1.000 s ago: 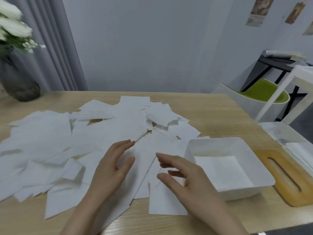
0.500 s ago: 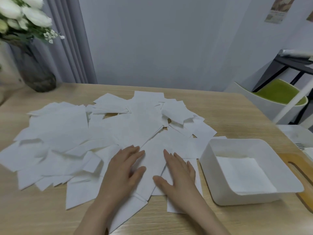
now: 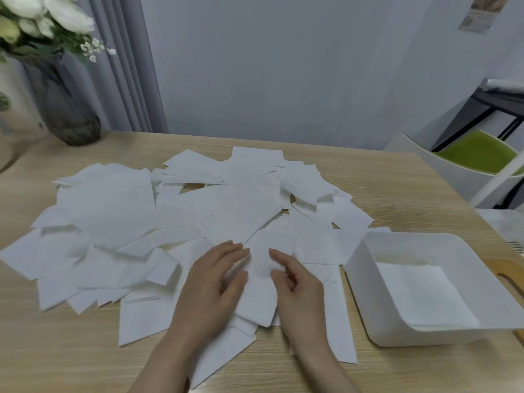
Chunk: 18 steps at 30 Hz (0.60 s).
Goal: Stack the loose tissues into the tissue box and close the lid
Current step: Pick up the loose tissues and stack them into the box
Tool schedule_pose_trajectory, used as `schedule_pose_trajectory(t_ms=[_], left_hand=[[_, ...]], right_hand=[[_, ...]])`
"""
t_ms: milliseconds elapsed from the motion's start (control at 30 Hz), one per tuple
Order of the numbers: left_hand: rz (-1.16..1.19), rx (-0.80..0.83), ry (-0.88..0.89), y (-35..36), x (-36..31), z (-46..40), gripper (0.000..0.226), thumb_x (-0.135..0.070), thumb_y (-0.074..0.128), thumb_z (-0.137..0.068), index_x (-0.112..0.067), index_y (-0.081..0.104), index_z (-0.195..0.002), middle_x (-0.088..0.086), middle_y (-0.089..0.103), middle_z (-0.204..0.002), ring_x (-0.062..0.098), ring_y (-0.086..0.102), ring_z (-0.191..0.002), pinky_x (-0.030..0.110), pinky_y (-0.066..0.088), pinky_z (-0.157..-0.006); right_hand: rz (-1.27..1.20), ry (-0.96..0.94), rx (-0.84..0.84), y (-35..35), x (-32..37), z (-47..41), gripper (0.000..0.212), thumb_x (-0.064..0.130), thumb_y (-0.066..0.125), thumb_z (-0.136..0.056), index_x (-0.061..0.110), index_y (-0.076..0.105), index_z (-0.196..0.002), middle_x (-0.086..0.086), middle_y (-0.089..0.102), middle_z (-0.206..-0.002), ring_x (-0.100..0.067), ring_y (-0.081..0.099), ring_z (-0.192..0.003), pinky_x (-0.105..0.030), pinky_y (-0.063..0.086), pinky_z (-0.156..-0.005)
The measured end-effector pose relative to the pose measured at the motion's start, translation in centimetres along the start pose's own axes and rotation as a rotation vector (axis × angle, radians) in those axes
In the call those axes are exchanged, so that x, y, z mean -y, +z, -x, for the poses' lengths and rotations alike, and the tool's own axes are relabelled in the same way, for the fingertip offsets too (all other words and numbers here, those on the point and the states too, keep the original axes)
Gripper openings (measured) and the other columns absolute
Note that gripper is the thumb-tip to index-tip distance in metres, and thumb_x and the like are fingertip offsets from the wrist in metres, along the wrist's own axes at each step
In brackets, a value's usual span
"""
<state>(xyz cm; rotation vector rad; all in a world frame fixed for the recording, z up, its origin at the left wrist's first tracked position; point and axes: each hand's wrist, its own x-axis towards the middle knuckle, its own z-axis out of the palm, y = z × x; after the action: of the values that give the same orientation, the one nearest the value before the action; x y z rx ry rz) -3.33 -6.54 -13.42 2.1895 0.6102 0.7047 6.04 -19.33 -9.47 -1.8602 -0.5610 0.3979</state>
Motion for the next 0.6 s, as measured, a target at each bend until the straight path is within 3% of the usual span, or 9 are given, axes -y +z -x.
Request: schedule_pose_trajectory(t_ms=[100, 167, 267, 333, 467, 600], left_hand=[[0.074, -0.012, -0.048, -0.3, -0.5, -0.1, 0.037, -0.054, 0.048, -0.083, -0.051, 0.056, -0.119, -0.037, 0.049, -0.130, -0.007, 0.041, -0.131, 0.017, 0.029, -0.107], [0.122, -0.012, -0.069, -0.5, -0.8, -0.1, 0.036, -0.055, 0.049, -0.083, -0.051, 0.056, -0.118, -0.039, 0.049, -0.129, -0.009, 0.043, -0.128, 0.015, 0.031, -0.105], [0.269, -0.025, -0.134, -0.7, -1.7, -0.1, 0.028, -0.050, 0.059, -0.092, -0.045, 0.059, -0.120, -0.038, 0.053, -0.126, -0.011, 0.047, -0.123, 0.011, 0.037, -0.099], [0.428, -0.053, -0.194, -0.9, -2.7, -0.1, 0.030, -0.044, 0.059, -0.091, -0.038, 0.062, -0.120, -0.033, 0.061, -0.121, -0.009, 0.053, -0.118, 0.007, 0.040, -0.093], [0.686, -0.014, -0.285, -1.3, -4.1, -0.2, 0.033, -0.040, 0.061, -0.091, -0.030, 0.064, -0.122, -0.013, 0.071, -0.115, 0.009, 0.066, -0.110, 0.030, 0.051, -0.092], [0.745, 0.052, -0.326, -1.4, -4.3, -0.1, 0.040, -0.028, 0.062, -0.083, -0.030, 0.065, -0.123, -0.009, 0.070, -0.117, 0.006, 0.063, -0.113, 0.021, 0.051, -0.089]], right_hand=[[-0.186, 0.032, -0.062, -1.1, 0.0, -0.1, 0.035, 0.001, 0.055, -0.093, 0.029, 0.069, -0.110, 0.024, 0.071, -0.093, 0.005, 0.064, -0.085, -0.009, 0.047, -0.072], [-0.257, 0.044, -0.075, -2.1, -0.2, -0.2, 0.036, -0.003, 0.054, -0.092, 0.025, 0.070, -0.108, 0.016, 0.072, -0.097, 0.004, 0.064, -0.086, -0.009, 0.047, -0.072], [-0.359, 0.052, -0.050, -3.4, -0.4, -0.2, 0.038, -0.009, 0.054, -0.090, 0.021, 0.071, -0.104, 0.010, 0.072, -0.083, 0.000, 0.064, -0.078, -0.009, 0.048, -0.068], [-0.374, 0.038, -0.010, -3.8, -0.7, -0.1, 0.039, -0.011, 0.055, -0.090, 0.021, 0.072, -0.103, 0.012, 0.073, -0.086, -0.001, 0.065, -0.082, -0.012, 0.050, -0.073], [-0.390, 0.021, 0.081, -3.6, -1.0, 0.1, 0.037, -0.008, 0.057, -0.090, 0.021, 0.072, -0.108, -0.001, 0.074, -0.102, -0.014, 0.067, -0.101, -0.027, 0.051, -0.089], [-0.458, 0.025, 0.164, -2.4, -0.2, 0.1, 0.036, -0.010, 0.053, -0.090, 0.016, 0.070, -0.110, -0.003, 0.074, -0.103, -0.015, 0.069, -0.100, -0.022, 0.053, -0.079]])
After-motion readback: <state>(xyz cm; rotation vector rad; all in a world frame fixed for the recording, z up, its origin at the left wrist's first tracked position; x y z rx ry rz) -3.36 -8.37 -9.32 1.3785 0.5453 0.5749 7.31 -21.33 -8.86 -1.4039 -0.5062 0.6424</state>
